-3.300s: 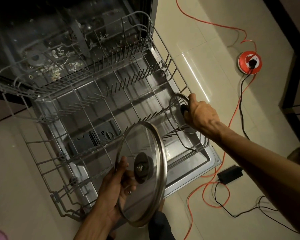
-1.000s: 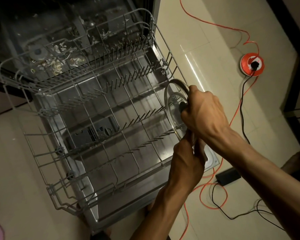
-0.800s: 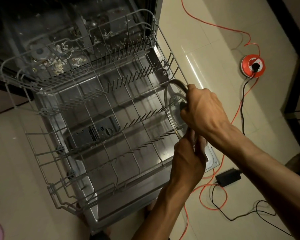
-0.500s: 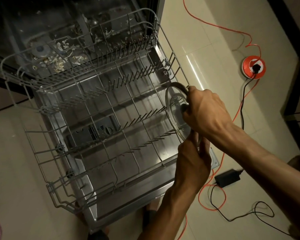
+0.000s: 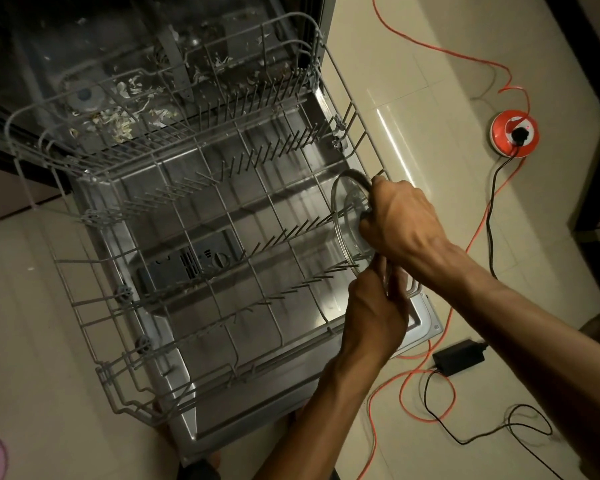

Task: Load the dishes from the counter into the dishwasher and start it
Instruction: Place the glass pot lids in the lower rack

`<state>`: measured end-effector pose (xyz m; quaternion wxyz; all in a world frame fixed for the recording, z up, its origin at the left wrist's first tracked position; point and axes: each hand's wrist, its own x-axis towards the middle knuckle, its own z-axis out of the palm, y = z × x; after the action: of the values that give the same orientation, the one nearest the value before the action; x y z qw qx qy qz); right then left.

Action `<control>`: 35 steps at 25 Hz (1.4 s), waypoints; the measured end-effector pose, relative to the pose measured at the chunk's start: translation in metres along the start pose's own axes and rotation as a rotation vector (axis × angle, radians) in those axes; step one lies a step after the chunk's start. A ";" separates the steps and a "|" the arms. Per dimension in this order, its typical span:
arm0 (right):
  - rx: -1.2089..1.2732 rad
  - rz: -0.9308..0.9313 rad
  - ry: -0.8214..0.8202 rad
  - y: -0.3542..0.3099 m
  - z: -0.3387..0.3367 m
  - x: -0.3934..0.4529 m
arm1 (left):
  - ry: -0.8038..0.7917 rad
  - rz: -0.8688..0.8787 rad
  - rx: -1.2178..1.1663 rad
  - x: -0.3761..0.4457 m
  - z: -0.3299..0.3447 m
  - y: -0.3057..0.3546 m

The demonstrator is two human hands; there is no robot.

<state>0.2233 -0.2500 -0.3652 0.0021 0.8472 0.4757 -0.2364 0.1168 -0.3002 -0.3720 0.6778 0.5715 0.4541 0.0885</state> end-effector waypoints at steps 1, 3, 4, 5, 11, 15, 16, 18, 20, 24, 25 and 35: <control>-0.008 -0.007 -0.004 0.000 0.003 0.003 | 0.002 0.003 0.009 0.002 -0.001 -0.001; -0.031 -0.034 -0.021 -0.001 0.010 0.007 | -0.001 -0.004 0.022 0.006 -0.002 -0.007; -0.036 -0.044 -0.031 -0.001 0.013 0.010 | -0.003 -0.017 0.026 0.008 -0.002 -0.010; -0.036 -0.050 -0.042 0.000 0.017 0.012 | -0.005 -0.031 0.035 0.010 -0.002 -0.013; -0.037 -0.076 -0.045 0.005 0.034 0.017 | 0.004 -0.072 0.059 0.019 0.001 -0.028; -0.054 -0.064 -0.052 0.008 0.034 0.019 | 0.017 -0.055 0.062 0.023 0.005 -0.033; -0.056 -0.060 -0.050 0.009 0.034 0.019 | 0.017 -0.049 0.060 0.024 0.006 -0.033; -0.040 -0.045 -0.052 0.012 0.035 0.018 | 0.010 -0.040 0.054 0.025 0.009 -0.031; 0.014 -0.044 -0.055 0.016 0.034 0.015 | 0.017 -0.040 0.058 0.025 0.010 -0.028; 0.190 -0.064 0.030 0.021 0.032 -0.003 | 0.012 -0.051 0.075 0.024 0.009 -0.030; 0.240 -0.053 0.064 0.023 0.034 -0.012 | -0.002 -0.062 0.067 0.023 0.009 -0.030; 0.489 0.148 0.067 0.030 0.046 -0.064 | -0.108 -0.148 0.099 0.011 -0.002 -0.026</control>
<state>0.2015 -0.3282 -0.3866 -0.2013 0.8624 0.3408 -0.3156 0.1118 -0.3006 -0.3994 0.6768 0.5734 0.4615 -0.0154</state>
